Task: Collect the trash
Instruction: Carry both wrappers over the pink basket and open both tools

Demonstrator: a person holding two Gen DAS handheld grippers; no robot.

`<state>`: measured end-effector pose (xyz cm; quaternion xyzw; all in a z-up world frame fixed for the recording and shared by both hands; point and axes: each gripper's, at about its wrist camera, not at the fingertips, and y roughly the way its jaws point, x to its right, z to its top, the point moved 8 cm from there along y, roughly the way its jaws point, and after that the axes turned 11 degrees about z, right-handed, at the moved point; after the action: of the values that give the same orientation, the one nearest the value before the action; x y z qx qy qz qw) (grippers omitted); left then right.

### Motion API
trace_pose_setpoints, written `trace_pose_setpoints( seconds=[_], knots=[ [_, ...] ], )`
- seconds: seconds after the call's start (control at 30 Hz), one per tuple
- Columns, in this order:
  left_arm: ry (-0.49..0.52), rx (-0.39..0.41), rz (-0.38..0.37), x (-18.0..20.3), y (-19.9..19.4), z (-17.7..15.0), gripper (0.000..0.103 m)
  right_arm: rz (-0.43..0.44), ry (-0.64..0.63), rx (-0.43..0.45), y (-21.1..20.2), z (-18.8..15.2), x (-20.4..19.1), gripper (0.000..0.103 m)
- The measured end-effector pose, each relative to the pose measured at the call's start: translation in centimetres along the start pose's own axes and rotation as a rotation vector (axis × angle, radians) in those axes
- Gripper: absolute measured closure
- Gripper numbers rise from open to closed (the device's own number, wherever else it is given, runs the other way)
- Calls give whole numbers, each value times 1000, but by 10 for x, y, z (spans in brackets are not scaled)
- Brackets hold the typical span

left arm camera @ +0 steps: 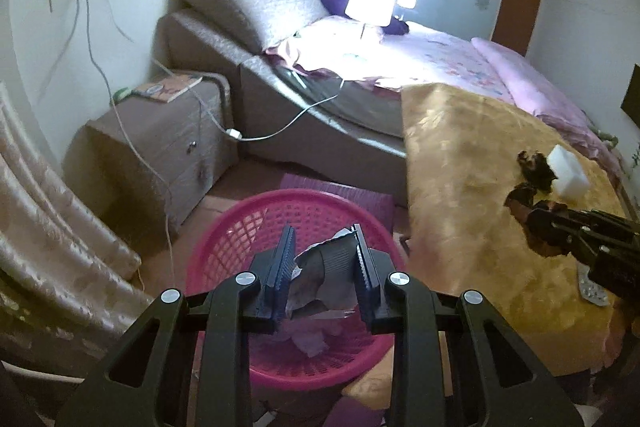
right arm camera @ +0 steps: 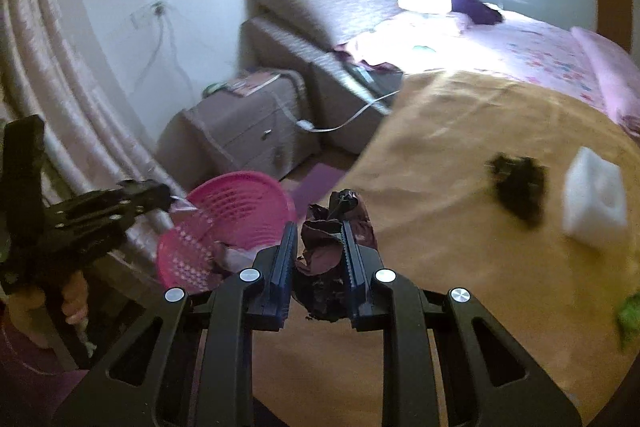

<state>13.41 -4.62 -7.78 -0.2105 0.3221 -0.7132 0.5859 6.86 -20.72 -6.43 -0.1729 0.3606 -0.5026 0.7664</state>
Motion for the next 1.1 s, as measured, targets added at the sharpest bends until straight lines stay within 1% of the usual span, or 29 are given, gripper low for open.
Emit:
trace_pose_setpoints(
  seconds=[0.2, 0.43, 0.5, 0.57, 0.6, 0.67, 0.73, 0.77, 0.83, 0.93, 0.97, 1.1],
  knots=[
    [-16, -11, 46, -16, 16, -2, 77, 61, -31, -76, 42, 6, -24, 82],
    [0, -34, 89, -22, 34, -8, 76, 95, -77, -143, 78, 5, -47, 82],
    [-10, -40, 86, -24, 35, -8, 72, 107, -72, -161, 86, 4, -50, 82],
    [-21, -38, 96, -29, 36, -8, 61, 114, -59, -172, 93, 3, -49, 81],
    [-24, -36, 102, -31, 36, -8, 59, 116, -55, -175, 94, 2, -49, 80],
    [-31, -28, 115, -34, 35, -7, 48, 117, -53, -178, 96, 1, -49, 77],
    [-37, -23, 122, -36, 34, -6, 45, 120, -56, -177, 97, 0, -50, 67],
    [-40, -22, 122, -37, 33, -5, 43, 126, -54, -176, 97, 0, -51, 64],
    [-44, -19, 126, -38, 33, -4, 36, 124, -56, -172, 97, 0, -51, 58],
    [-46, -14, 137, -40, 31, -3, 32, 124, -43, -162, 97, 1, -51, 51],
    [-49, -12, 141, -42, 31, -3, 30, 121, -36, -155, 95, 2, -50, 50],
    [-65, -6, 152, -46, 28, -3, 26, 113, -11, -132, 85, 2, -43, 45]
  ],
)
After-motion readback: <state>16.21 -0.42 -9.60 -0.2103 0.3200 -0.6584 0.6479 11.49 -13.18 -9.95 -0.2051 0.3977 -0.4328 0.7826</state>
